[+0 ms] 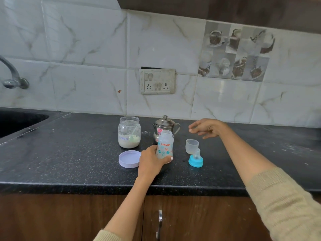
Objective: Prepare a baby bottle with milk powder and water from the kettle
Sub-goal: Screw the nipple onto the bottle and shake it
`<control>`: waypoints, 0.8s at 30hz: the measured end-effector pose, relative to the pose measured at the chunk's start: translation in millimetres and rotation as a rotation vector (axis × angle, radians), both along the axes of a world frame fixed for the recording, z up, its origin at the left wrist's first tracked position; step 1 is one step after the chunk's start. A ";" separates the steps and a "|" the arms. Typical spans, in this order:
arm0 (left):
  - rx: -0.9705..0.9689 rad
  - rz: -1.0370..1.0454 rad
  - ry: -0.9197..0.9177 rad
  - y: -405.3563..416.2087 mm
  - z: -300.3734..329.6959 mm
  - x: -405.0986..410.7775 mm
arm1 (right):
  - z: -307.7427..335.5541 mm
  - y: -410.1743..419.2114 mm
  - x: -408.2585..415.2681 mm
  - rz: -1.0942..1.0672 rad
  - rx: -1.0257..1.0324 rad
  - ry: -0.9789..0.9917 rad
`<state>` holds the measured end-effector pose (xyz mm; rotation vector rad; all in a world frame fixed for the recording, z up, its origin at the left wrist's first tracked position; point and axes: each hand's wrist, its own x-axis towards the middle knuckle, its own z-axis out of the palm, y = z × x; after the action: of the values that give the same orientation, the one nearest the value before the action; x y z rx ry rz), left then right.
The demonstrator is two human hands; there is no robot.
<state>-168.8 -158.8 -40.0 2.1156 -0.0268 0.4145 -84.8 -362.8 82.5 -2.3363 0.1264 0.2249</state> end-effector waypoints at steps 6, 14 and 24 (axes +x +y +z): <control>0.006 -0.005 0.013 0.5 2.0 -1.9 | -20.9 -8.1 -30.7 -0.045 -0.050 -0.020; 0.012 0.004 0.004 0.1 0.4 -1.6 | -41.3 -18.4 -49.9 -0.038 0.036 -0.035; 0.009 0.002 -0.006 -0.4 -1.5 2.6 | -48.7 -17.1 -52.8 0.074 0.053 -0.079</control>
<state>-166.2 -159.2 -41.5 2.1236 -0.0303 0.4223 -137.7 -379.9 33.8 -2.2955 -0.0054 0.1704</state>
